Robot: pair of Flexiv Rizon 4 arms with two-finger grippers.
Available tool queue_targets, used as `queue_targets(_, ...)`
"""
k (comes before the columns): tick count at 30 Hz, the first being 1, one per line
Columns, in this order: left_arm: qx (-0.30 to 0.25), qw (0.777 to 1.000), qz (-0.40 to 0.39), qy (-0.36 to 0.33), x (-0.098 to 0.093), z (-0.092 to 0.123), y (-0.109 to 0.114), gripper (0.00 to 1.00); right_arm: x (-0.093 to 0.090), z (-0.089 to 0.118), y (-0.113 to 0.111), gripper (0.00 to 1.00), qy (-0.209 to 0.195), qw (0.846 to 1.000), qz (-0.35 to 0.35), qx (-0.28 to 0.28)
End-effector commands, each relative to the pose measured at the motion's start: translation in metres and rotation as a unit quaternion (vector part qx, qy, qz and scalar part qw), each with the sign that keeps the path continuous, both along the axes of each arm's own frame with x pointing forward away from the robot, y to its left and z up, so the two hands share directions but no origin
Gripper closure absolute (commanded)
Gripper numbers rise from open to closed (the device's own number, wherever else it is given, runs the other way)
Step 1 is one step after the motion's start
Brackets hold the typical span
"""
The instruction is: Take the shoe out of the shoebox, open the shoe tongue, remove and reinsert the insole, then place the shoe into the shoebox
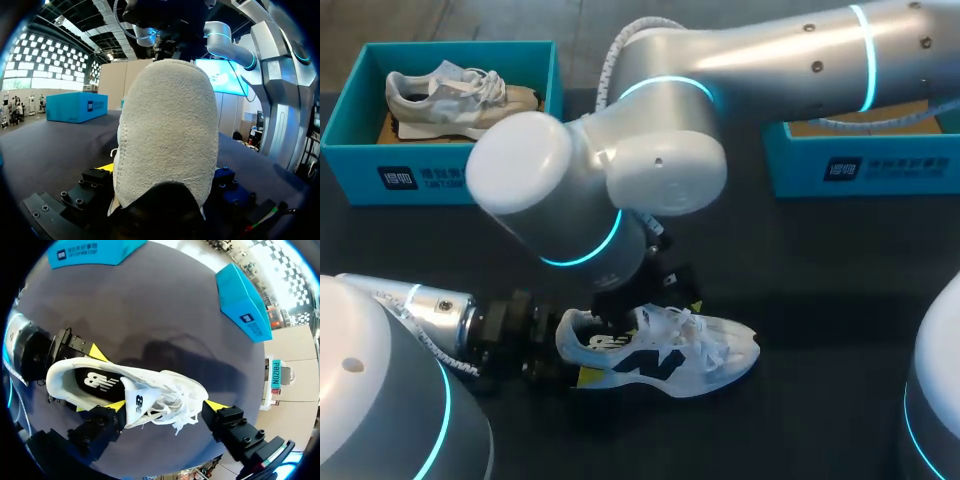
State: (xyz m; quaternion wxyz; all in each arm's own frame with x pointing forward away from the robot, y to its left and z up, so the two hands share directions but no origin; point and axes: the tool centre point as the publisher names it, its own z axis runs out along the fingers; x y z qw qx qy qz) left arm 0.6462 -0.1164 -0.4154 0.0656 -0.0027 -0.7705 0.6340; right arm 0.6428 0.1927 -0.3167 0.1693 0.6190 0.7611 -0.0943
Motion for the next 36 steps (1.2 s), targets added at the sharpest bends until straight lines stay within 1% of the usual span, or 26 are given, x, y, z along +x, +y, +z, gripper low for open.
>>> queue_targets(1,0.0,1.0,0.0,0.0,-0.001,0.0,0.002,1.0,-0.004,0.002,-0.009,0.25,-0.05,0.988,-0.135,0.05)
queue_targets(2,0.0,1.0,0.0,0.0,-0.001,0.0,0.002,1.0,-0.003,0.002,-0.01,0.29,-0.049,0.988,-0.134,0.054)
queue_targets(4,0.0,1.0,0.0,0.0,-0.001,0.0,0.002,1.0,-0.004,0.001,-0.01,0.47,-0.046,0.988,-0.136,0.061)
queue_targets(5,0.0,1.0,0.0,0.0,-0.001,0.0,0.002,1.0,-0.005,0.0,-0.01,0.51,-0.045,0.987,-0.136,0.071)
queue_targets(8,0.0,1.0,0.0,0.0,-0.001,0.0,0.002,1.0,-0.007,-0.004,-0.008,0.55,-0.041,0.986,-0.138,0.088)
queue_targets(12,0.0,1.0,0.0,0.0,-0.001,0.0,0.002,1.0,-0.009,-0.009,-0.004,0.56,-0.035,0.984,-0.138,0.102)
queue_targets(14,0.0,1.0,0.0,0.0,-0.001,0.0,0.002,1.0,-0.01,-0.01,-0.002,0.58,-0.034,0.984,-0.139,0.11)
queue_targets(17,0.0,1.0,0.0,0.0,-0.001,0.0,0.002,1.0,-0.01,-0.011,0.0,0.65,-0.032,0.983,-0.138,0.119)
queue_targets(20,0.0,1.0,0.0,0.0,-0.001,0.0,0.002,1.0,-0.01,-0.01,0.002,0.75,-0.029,0.982,-0.138,0.124)
queue_targets(22,0.0,1.0,0.0,0.0,-0.001,0.0,0.002,1.0,-0.01,-0.009,0.003,0.85,-0.022,0.981,-0.14,0.135)
queue_targets(24,0.0,1.0,0.0,0.0,-0.001,0.0,0.002,1.0,-0.011,-0.009,0.004,0.98,-0.016,0.979,-0.141,0.149)
queue_targets(25,0.0,1.0,0.0,0.0,-0.001,0.0,0.002,1.0,-0.011,-0.009,0.004,1.0,-0.011,0.978,-0.143,0.153)
queue_targets(29,0.0,1.0,0.0,0.0,-0.001,0.0,0.002,1.0,-0.011,-0.01,0.004,1.0,-0.001,0.974,-0.142,0.175)
queue_targets(31,0.0,1.0,0.0,0.0,-0.001,0.0,0.002,1.0,-0.013,-0.009,0.0,1.0,0.002,0.971,-0.139,0.192)
queue_targets(34,0.0,1.0,0.0,0.0,-0.001,0.0,0.002,1.0,-0.014,-0.007,-0.009,1.0,0.006,0.966,-0.123,0.226)
queue_targets(35,0.0,1.0,0.0,0.0,-0.001,0.0,0.002,1.0,-0.015,-0.006,-0.014,1.0,-0.003,0.961,-0.103,0.258)
queue_targets(36,0.0,1.0,0.0,0.0,-0.001,0.0,0.002,1.0,-0.016,-0.006,-0.018,1.0,-0.003,0.958,-0.095,0.269)
